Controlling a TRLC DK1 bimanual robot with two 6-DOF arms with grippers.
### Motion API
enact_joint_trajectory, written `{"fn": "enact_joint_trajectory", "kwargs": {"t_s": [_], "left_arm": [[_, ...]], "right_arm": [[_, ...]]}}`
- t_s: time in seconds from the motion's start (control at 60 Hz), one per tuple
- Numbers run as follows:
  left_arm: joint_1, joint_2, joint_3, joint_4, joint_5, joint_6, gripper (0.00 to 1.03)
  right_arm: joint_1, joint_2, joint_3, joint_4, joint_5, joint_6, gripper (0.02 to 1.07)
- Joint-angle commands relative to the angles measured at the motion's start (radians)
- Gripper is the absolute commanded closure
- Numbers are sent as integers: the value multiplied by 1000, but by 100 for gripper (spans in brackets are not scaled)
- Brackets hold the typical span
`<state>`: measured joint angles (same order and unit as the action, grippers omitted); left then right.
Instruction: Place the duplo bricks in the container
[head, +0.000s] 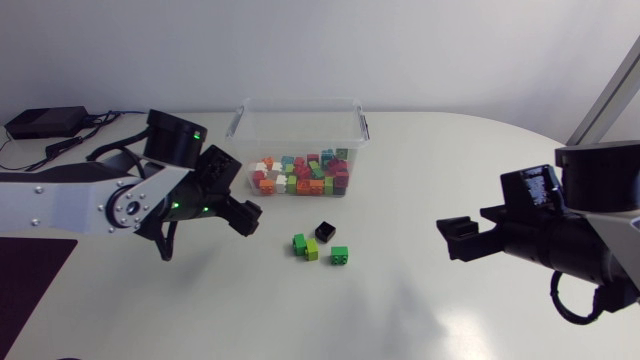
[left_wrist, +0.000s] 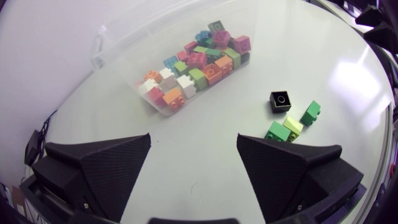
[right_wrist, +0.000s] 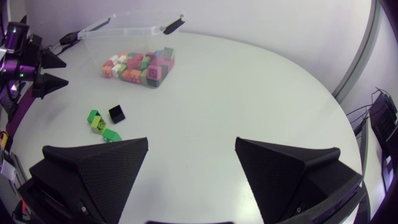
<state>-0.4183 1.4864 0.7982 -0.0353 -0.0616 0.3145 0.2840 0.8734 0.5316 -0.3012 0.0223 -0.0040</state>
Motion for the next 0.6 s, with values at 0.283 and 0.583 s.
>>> {"fn": "enact_joint_trajectory", "kwargs": {"t_s": [0.283, 0.583], "left_arm": [[-116, 227, 122, -141, 105, 391, 6], [-80, 376, 314, -337, 375, 498, 10]], "right_arm": [[107, 285, 166, -164, -27, -160, 6], [176, 392, 186, -187, -32, -218, 6]]}}
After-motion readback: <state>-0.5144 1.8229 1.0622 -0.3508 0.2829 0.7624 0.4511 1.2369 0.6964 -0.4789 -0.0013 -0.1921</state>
